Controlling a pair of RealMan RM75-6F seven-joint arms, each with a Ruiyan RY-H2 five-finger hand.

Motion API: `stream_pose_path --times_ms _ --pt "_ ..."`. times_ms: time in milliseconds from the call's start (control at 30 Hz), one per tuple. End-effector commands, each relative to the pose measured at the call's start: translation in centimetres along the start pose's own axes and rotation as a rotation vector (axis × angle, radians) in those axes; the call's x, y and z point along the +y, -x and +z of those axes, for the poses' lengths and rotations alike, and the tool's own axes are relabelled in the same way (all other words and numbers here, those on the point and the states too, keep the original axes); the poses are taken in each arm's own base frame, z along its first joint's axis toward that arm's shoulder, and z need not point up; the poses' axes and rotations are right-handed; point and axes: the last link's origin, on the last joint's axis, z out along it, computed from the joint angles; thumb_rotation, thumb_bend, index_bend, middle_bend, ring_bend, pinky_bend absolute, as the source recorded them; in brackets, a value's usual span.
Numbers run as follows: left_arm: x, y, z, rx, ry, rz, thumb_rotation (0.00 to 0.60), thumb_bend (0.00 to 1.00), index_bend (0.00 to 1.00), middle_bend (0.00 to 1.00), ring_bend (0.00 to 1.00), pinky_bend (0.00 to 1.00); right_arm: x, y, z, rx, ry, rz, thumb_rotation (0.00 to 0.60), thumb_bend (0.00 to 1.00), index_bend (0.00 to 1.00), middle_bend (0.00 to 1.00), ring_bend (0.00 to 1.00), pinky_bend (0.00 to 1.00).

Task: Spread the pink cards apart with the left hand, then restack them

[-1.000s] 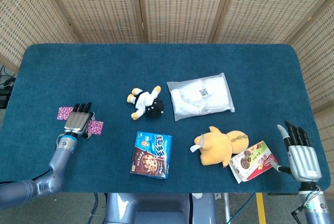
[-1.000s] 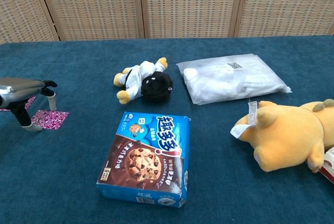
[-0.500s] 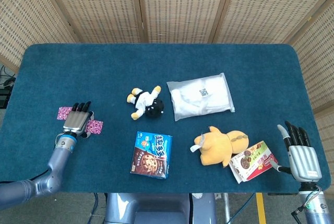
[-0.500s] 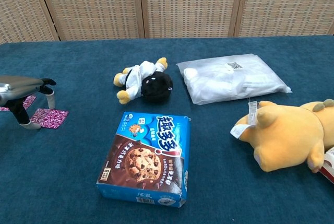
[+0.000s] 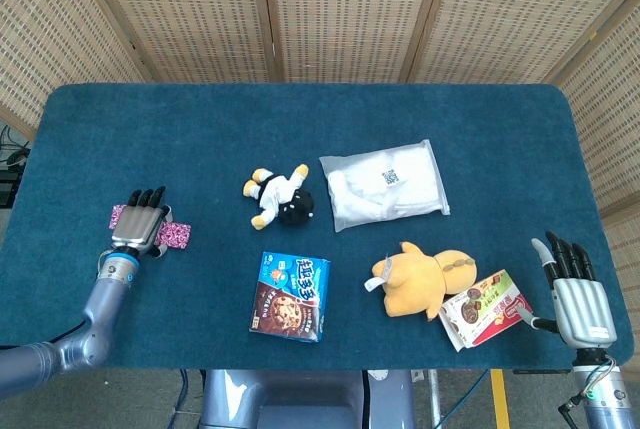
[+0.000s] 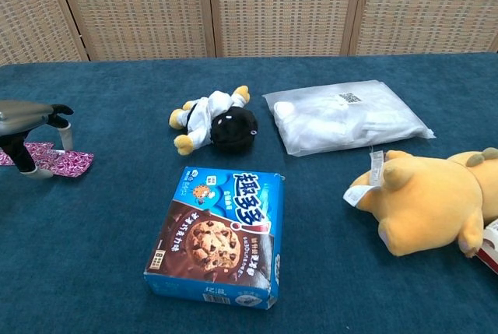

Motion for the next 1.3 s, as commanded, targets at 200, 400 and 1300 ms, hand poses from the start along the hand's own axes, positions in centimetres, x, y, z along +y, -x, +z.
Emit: stream_pose_path --times_ms 200,400,1300 --pt "-2.6 -0.8 0.7 0.020 -0.070 -0.004 0.600 0.29 0.47 0.00 0.00 0.00 0.0 0.1 0.0 -0.003 -0.001 -0.004 0.600 0.03 0.00 0.00 0.00 0.00" --pt "-4.5 -1.1 1.3 0.025 -0.123 -0.009 0.600 0.28 0.48 0.00 0.00 0.00 -0.1 0.2 0.0 -0.007 -0.001 -0.008 0.600 0.03 0.00 0.00 0.00 0.00" --pt "-6.8 -0.2 2.9 0.012 -0.176 -0.006 0.600 0.23 0.47 0.00 0.00 0.00 -0.1 0.3 0.1 -0.007 0.003 -0.012 0.600 0.03 0.00 0.00 0.00 0.00"
